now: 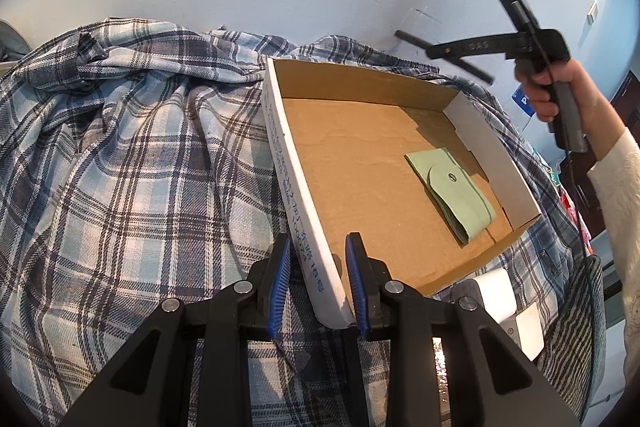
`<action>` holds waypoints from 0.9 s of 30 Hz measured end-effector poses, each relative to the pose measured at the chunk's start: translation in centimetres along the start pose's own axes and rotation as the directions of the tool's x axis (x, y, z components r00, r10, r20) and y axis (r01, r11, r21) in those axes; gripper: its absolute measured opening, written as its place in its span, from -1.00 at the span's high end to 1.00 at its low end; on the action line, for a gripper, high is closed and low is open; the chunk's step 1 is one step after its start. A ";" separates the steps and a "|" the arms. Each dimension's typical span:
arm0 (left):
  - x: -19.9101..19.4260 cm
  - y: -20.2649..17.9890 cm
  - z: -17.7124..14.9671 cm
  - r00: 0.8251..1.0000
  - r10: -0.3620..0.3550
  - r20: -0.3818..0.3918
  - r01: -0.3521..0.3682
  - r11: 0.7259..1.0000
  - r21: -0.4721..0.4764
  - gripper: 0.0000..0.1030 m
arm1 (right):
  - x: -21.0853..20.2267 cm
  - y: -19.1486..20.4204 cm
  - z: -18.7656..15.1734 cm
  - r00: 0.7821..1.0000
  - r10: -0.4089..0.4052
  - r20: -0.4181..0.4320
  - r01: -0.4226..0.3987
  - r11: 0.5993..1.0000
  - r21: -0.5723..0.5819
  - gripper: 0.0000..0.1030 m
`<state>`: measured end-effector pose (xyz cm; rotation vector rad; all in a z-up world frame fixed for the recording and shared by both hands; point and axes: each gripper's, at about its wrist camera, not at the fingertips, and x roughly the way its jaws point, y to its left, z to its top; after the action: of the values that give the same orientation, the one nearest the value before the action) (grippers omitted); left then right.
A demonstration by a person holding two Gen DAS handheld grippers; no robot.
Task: Organize rigid objects
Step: 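Grasp the black remote with the right gripper and lift it, then lower the black remote into the box beside the pouch and release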
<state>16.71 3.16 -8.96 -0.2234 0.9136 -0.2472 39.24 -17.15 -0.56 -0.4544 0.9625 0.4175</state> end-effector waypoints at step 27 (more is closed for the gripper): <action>0.0 -0.2 0.0 1.000 0.009 0.003 -0.009 1.000 0.007 0.45 | -6.5 13.2 -6.6 0.981 0.162 0.111 -0.183 0.957 0.227 0.31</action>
<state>16.66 2.93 -8.90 -0.2130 0.9102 -0.2412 24.46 -10.62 -0.69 -0.1339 0.9530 0.4710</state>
